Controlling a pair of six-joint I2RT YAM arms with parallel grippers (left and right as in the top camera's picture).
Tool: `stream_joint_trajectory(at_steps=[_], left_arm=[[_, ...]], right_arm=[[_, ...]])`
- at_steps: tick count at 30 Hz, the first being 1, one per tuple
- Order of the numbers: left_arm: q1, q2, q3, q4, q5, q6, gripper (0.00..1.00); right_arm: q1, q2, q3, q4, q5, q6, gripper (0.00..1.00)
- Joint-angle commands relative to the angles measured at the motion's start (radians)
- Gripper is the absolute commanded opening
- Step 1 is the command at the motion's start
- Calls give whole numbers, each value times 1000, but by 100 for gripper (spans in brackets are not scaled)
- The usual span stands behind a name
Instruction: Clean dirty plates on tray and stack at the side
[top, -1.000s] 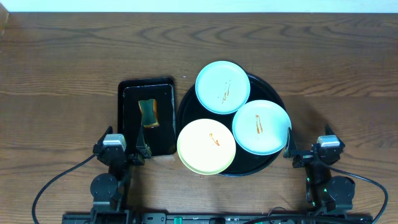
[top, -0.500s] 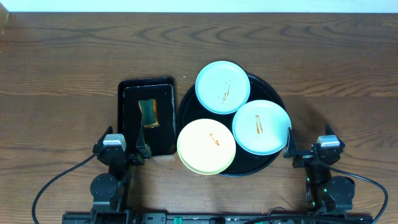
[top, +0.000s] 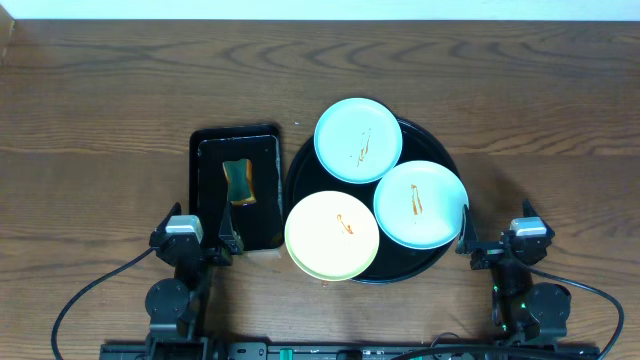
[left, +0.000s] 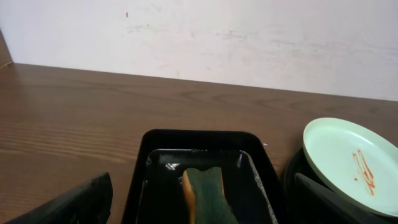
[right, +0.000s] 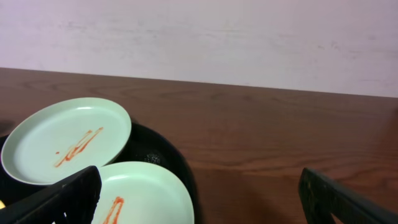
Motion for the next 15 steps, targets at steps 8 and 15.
stream_joint_trajectory(at_steps=[8, 15], left_arm=[[1, -5, -8, -47, 3, 17, 90], [1, -5, -8, -47, 7, -27, 90]], right_arm=[[-5, -3, -1, -3, -9, 14, 99], [-6, -3, -1, -3, 0, 57, 99]])
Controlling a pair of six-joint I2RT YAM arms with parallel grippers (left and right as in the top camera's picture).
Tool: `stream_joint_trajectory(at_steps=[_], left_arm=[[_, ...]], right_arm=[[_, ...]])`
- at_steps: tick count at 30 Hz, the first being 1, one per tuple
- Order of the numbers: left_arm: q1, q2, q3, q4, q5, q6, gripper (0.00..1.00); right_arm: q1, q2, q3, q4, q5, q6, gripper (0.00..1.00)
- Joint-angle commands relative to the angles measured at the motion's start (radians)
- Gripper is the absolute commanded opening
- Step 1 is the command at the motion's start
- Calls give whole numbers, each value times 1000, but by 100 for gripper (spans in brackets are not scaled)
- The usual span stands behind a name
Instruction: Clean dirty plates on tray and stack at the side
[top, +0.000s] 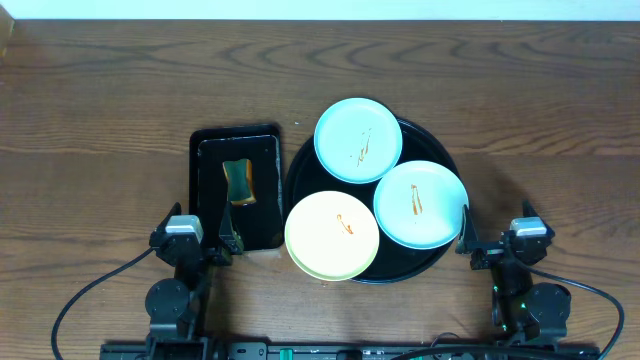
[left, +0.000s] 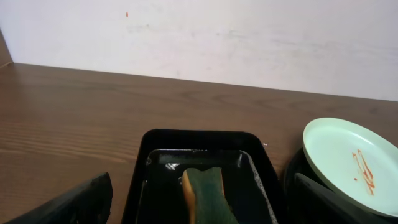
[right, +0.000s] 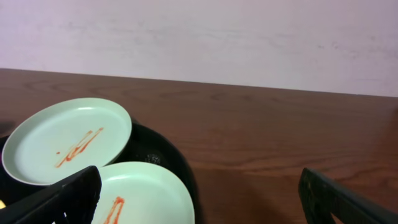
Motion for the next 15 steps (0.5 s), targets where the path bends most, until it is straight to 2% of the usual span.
stream_joint_trajectory(at_steps=[1, 7, 11, 15], left_arm=[[0, -3, -8, -47, 6, -32, 90], [1, 42, 24, -67, 6, -36, 91], [1, 127, 96, -103, -2, -36, 91], [1, 260, 189, -146, -2, -35, 91]], right_arm=[[-6, -3, -1, -4, 4, 60, 99], [-6, -2, 5, -14, 56, 171, 99], [-6, 24, 48, -51, 57, 182, 99], [-6, 121, 130, -116, 74, 184, 99]])
